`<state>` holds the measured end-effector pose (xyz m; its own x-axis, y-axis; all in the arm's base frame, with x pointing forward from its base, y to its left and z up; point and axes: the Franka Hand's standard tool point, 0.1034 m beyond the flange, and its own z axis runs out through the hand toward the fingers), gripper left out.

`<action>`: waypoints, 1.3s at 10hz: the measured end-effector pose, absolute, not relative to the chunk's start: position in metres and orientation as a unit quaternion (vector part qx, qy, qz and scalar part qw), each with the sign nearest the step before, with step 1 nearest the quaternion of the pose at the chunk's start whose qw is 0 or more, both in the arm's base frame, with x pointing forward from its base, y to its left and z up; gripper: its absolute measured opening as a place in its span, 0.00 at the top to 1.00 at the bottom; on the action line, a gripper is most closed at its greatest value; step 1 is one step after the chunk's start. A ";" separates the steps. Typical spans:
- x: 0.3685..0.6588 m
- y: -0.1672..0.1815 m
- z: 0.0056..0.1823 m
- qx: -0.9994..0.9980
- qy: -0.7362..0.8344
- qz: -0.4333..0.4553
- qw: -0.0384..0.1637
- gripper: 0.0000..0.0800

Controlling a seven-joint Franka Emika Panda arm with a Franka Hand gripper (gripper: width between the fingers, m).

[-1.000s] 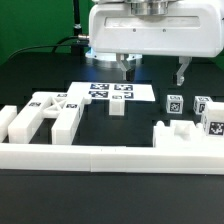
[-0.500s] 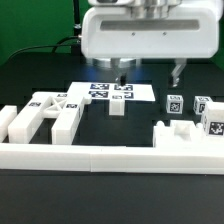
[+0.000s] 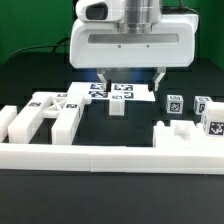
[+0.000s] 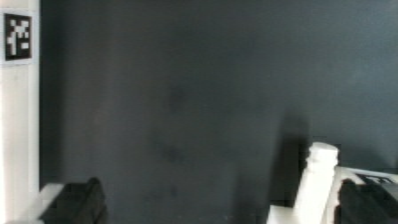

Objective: Assemble chair

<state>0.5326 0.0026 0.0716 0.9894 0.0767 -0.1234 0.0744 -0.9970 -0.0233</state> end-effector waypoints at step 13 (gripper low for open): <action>0.485 -0.012 0.054 -0.896 -0.017 0.443 -0.024 0.19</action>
Offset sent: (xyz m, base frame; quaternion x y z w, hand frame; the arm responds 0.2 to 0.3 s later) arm -0.0098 -0.0092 0.0066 -0.0576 -0.2763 -0.0052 0.9593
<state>0.4850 -0.0124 0.0538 0.6068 0.0089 -0.7948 0.0521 -0.9982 0.0287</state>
